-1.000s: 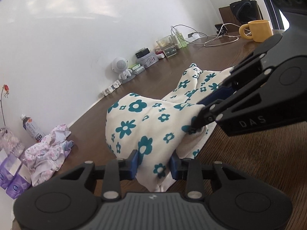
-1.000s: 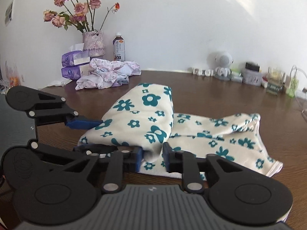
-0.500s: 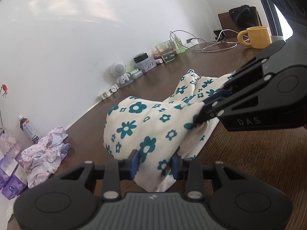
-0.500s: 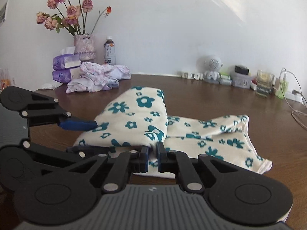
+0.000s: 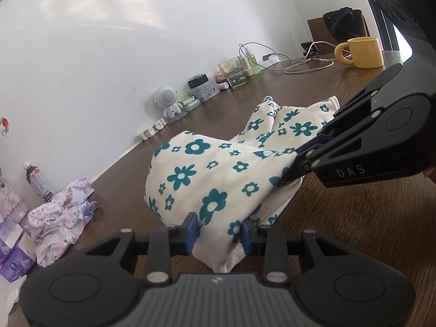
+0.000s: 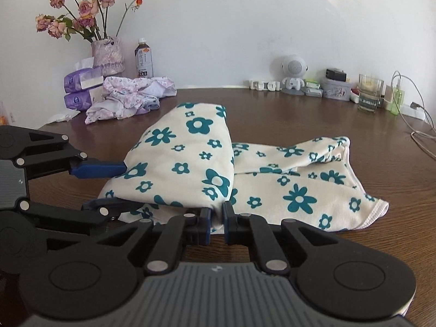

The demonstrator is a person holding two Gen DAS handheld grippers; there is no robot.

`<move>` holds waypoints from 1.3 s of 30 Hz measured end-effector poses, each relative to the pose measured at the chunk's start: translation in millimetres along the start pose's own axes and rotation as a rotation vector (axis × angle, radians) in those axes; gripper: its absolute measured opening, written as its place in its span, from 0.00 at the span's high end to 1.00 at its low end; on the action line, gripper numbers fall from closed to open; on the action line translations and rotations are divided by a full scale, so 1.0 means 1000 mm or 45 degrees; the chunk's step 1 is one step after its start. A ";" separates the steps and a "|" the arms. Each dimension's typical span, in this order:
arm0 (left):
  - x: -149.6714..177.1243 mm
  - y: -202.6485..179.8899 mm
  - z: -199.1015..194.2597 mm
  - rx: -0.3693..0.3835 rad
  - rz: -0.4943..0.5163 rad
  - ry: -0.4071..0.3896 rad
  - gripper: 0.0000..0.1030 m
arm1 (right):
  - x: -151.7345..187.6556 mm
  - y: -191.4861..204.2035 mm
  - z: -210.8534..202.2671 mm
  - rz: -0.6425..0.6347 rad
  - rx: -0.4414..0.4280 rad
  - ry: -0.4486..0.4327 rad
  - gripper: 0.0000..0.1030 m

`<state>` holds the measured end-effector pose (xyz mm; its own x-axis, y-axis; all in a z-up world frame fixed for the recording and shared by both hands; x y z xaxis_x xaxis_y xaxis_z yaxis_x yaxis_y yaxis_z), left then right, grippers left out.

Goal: Fold clothes

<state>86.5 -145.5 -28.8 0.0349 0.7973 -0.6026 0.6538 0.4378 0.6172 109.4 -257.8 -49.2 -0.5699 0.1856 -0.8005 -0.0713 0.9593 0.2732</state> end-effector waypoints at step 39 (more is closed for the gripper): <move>0.043 0.101 0.037 0.379 -1.140 0.022 0.51 | -0.051 -0.004 0.030 0.253 -0.127 0.080 0.63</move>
<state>182.1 -82.4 -10.5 -0.5835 0.2231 -0.7809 0.5982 0.7684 -0.2274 163.9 -265.0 -25.5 -0.6302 0.3522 -0.6919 -0.0315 0.8789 0.4760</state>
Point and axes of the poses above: each gripper's, at about its wrist camera, not at the fingertips, and z roughly the way its jaws point, y to its left, x to its underside, the point moved 7 cm from there along z, roughly the way its jaws point, and after that the axes turned 15 degrees about z, right-handed, at the moved point
